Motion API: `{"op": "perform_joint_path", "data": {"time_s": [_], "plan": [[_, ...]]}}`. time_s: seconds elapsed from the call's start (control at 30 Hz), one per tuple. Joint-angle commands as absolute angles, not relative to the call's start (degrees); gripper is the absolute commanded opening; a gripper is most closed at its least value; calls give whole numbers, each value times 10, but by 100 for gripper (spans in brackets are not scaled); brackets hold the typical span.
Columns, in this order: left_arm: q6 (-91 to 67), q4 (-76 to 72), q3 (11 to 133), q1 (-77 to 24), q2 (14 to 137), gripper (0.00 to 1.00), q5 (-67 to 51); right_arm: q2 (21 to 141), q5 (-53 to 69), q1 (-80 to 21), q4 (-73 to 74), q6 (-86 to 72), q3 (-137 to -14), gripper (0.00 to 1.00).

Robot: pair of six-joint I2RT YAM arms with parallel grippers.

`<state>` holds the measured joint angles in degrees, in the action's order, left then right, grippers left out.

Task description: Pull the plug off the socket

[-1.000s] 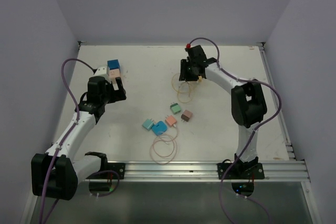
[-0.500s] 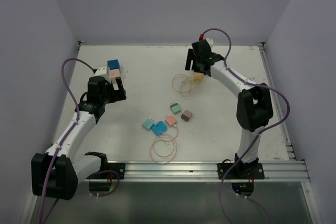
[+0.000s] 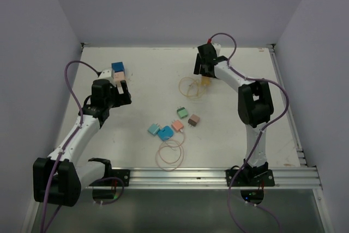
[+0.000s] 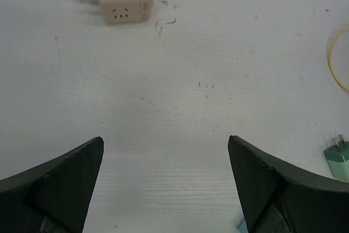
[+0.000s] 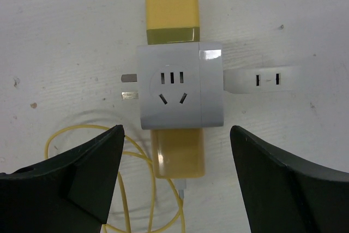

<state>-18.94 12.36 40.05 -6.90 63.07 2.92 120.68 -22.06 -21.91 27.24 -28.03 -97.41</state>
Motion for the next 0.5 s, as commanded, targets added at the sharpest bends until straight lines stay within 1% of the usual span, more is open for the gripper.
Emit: {"op": "perform_joint_path", "data": {"time_s": [0.0,0.2,0.3,0.33,0.47], "plan": [[-192,95,416,-71,635,100,17,1214,-239,-209,262,-282,-997,82],[-192,95,416,-71,637,100,14,1221,-210,-199,232,-252,-984,77],[-193,96,416,-71,638,100,13,1225,-200,-196,226,-237,-985,72],[-192,95,417,-71,638,100,12,1227,-196,-196,222,-234,-985,68],[-192,95,416,-71,639,100,13,1230,-181,-197,220,-217,-986,60]]}}
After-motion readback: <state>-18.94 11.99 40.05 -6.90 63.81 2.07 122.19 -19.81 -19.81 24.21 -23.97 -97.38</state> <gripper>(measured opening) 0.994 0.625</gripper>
